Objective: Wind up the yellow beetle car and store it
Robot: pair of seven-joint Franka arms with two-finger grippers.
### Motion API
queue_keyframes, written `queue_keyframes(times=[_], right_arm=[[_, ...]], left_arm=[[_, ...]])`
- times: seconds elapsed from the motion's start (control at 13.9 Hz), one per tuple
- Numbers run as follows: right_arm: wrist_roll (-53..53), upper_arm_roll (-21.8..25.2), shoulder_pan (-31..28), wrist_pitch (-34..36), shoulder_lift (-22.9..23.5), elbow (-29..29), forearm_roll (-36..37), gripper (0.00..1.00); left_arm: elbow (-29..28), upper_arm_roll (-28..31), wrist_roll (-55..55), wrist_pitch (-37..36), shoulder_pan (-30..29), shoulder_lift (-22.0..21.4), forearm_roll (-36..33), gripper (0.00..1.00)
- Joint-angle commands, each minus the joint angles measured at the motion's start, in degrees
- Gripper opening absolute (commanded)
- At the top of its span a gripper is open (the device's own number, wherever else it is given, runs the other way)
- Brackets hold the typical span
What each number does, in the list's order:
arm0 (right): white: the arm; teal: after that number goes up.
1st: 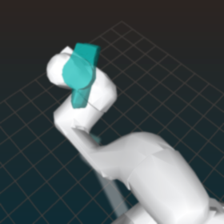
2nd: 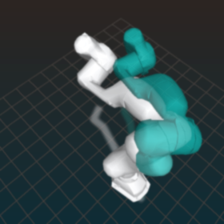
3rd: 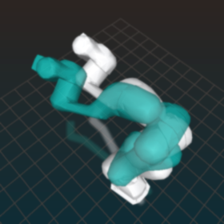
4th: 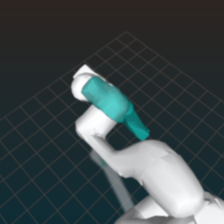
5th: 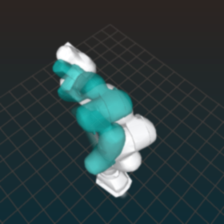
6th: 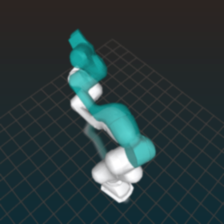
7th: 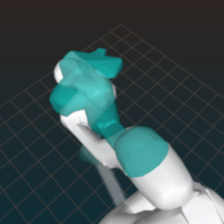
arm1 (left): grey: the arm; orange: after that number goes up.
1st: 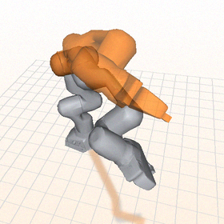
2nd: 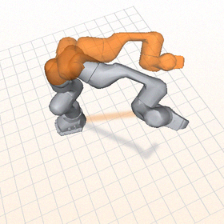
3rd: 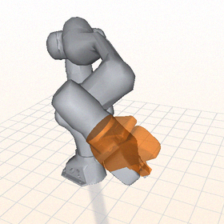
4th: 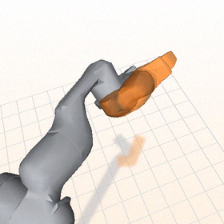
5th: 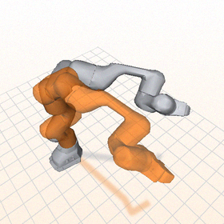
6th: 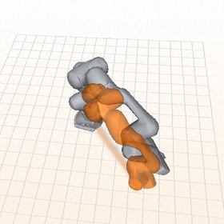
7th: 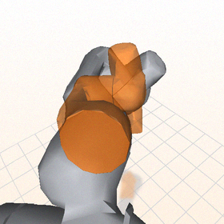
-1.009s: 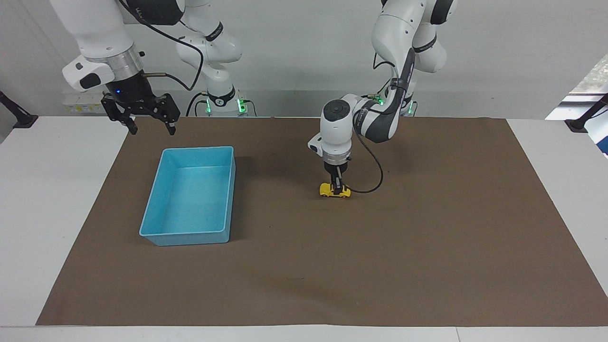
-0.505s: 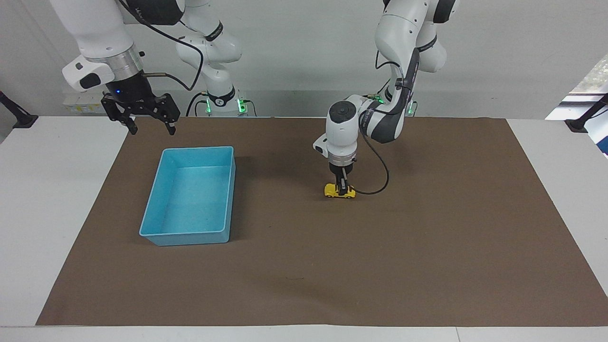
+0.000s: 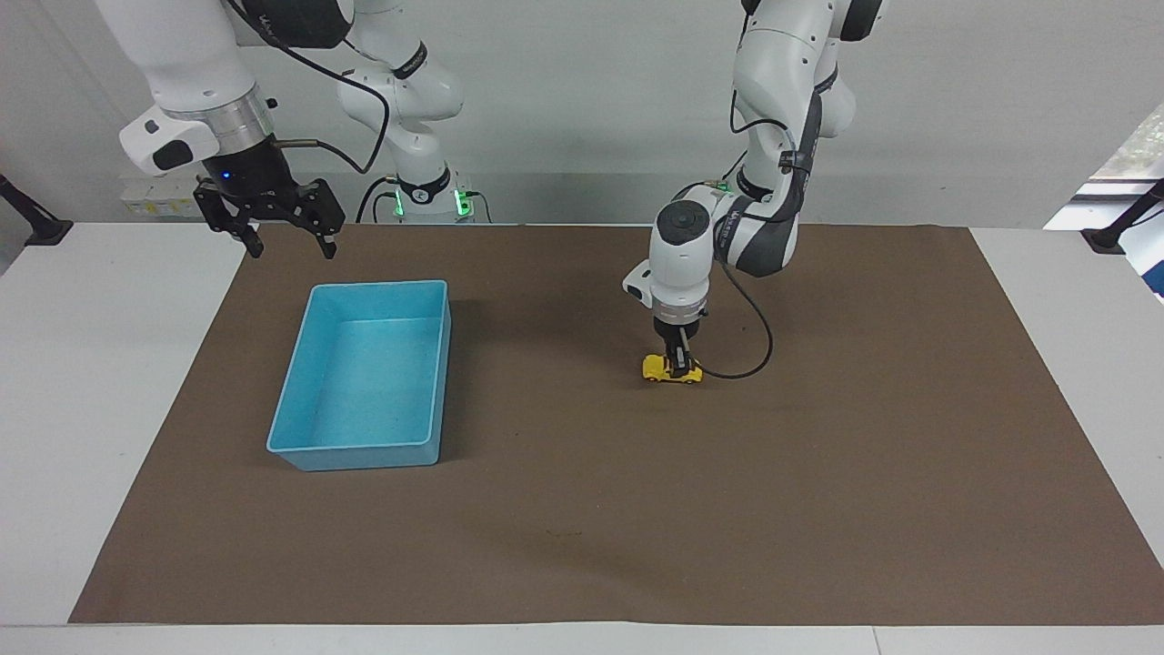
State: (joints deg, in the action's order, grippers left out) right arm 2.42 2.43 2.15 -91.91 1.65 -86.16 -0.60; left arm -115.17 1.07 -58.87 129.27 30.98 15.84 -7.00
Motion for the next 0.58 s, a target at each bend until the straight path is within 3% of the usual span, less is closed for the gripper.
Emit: queue_keyframes(times=[0.0,0.5], right_arm=[[0.74,-0.23,-0.3,0.51,-0.42,0.03,-0.19,1.0],[0.74,-0.23,-0.3,0.51,-0.42,-0.06,-0.19,1.0]], left_arm=[[-1.98,0.07,-2.74,1.6,-3.03,1.04,-1.17,0.0],[-2.07,0.16,-1.51,-2.09,-6.99,-0.1,-1.17,0.0]])
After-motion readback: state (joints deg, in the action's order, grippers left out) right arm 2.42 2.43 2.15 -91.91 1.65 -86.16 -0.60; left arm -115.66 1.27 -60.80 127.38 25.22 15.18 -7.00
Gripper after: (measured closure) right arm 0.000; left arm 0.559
